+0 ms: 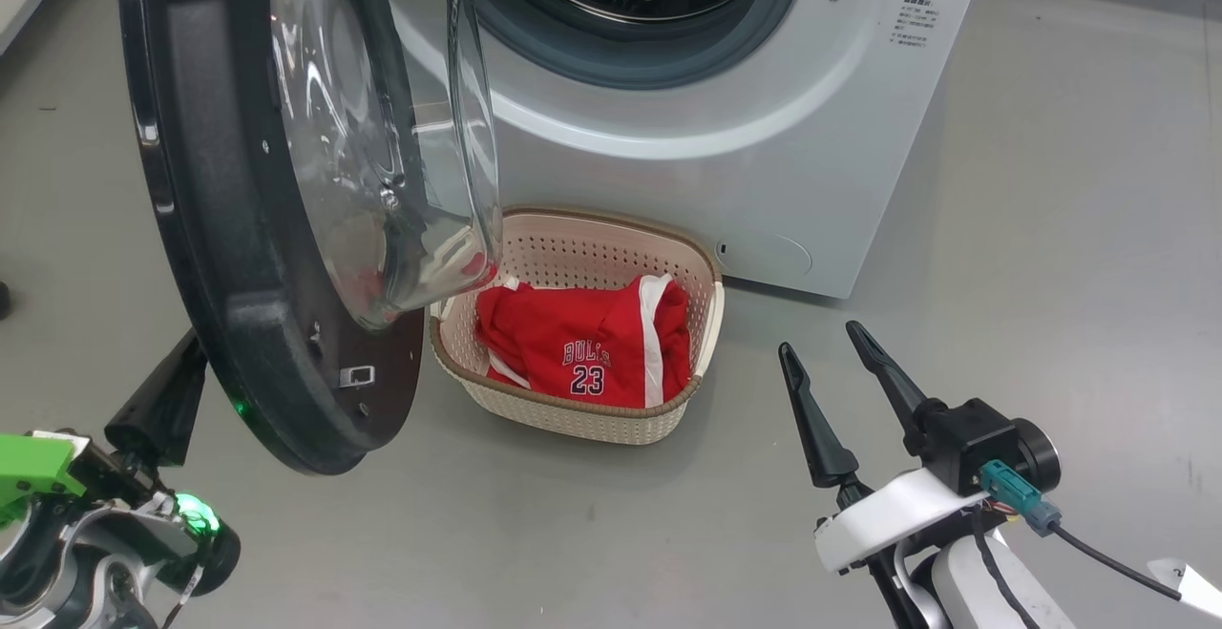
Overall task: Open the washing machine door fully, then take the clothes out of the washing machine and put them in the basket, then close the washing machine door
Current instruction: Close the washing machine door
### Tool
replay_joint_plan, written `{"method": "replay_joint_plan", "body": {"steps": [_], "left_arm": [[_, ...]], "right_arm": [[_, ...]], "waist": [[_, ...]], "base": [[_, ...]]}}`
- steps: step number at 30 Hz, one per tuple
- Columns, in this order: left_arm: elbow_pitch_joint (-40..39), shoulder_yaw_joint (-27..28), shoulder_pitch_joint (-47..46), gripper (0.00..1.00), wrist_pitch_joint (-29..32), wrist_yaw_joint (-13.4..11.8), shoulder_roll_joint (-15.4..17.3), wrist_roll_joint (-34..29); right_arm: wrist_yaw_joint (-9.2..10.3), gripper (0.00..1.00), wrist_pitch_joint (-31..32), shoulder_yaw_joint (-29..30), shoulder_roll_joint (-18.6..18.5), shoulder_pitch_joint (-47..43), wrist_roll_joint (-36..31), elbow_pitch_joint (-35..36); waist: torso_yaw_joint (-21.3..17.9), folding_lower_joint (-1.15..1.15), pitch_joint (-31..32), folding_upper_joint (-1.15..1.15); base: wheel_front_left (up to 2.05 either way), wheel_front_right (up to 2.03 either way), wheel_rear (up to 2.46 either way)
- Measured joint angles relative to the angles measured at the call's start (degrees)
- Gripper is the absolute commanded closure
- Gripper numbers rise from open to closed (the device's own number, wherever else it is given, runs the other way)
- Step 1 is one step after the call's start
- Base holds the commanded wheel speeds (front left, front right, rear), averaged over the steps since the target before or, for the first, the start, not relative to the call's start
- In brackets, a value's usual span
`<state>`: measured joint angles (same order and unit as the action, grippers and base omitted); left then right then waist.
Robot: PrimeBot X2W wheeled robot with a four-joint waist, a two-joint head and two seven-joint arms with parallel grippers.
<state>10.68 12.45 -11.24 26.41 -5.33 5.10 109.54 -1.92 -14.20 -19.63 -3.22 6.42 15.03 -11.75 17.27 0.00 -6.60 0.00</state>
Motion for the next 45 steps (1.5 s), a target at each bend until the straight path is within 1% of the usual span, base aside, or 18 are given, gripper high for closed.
{"method": "replay_joint_plan", "body": {"steps": [7, 9, 21, 35, 36, 39, 42, 44, 45], "left_arm": [[-0.81, -1.33, 0.03, 1.00, 3.66, -0.46, 0.52, 1.52], [-1.14, -1.22, 0.12, 1.00, 4.25, -0.62, 0.52, 2.83], [-2.72, -2.48, 0.88, 1.00, 7.12, -1.05, 0.56, 4.41], [-3.20, -4.24, 1.82, 1.00, 6.58, -1.49, -0.25, 4.48], [-3.20, -4.24, 1.82, 1.00, 6.58, -1.49, -0.25, 4.48], [-2.88, -4.55, 1.82, 1.00, 5.71, -1.51, -0.42, 4.47], [-2.78, -4.57, 1.82, 1.00, 5.28, -1.51, -0.45, 4.47], [-2.54, -4.56, 1.80, 1.00, 4.59, -1.51, -0.54, 4.46], [-2.54, -4.56, 1.80, 1.00, 4.59, -1.51, -0.54, 4.46]], "right_arm": [[0.00, 0.00, 0.00, -0.04, 0.00, 0.14, -0.01, -0.01], [-0.03, 0.00, 0.00, -0.47, -0.01, 0.22, -0.04, -0.11], [-0.03, 0.00, 0.00, -0.94, 0.01, 0.87, -0.09, -0.33], [0.07, 0.00, 0.00, -1.66, 0.00, 1.33, 0.53, -0.27], [0.07, 0.00, 0.00, -1.66, 0.00, 1.33, 0.53, -0.27], [0.56, 0.00, 0.00, -1.76, 0.01, 1.33, 0.59, -0.02], [0.58, 0.00, 0.00, -1.77, 0.01, 1.34, 0.59, 0.16], [0.64, 0.00, 0.00, -1.82, 0.01, 1.34, 0.64, 0.24], [0.64, 0.00, 0.00, -1.82, 0.01, 1.34, 0.64, 0.24]], "waist": [[-0.49, 0.00, -0.44, 0.00], [-0.78, 0.00, -0.51, 0.00], [-4.18, 0.00, -0.47, 0.00], [-10.24, 0.00, -0.61, 0.00], [-10.24, 0.00, -0.61, 0.00], [-12.44, 0.00, -0.78, 0.00], [-13.59, 0.00, -0.90, 0.00], [-15.43, 0.00, -1.11, 0.00], [-15.43, 0.00, -1.11, 0.00]], "base": [[0.00, 0.00, 0.00], [0.00, 0.00, 0.00], [0.00, 0.00, 0.00], [0.00, 0.00, 0.00], [0.00, 0.00, 0.00], [0.00, 0.00, 0.00], [0.00, 0.00, 0.00], [0.00, 0.00, 0.00], [0.00, 0.00, 0.00]]}}
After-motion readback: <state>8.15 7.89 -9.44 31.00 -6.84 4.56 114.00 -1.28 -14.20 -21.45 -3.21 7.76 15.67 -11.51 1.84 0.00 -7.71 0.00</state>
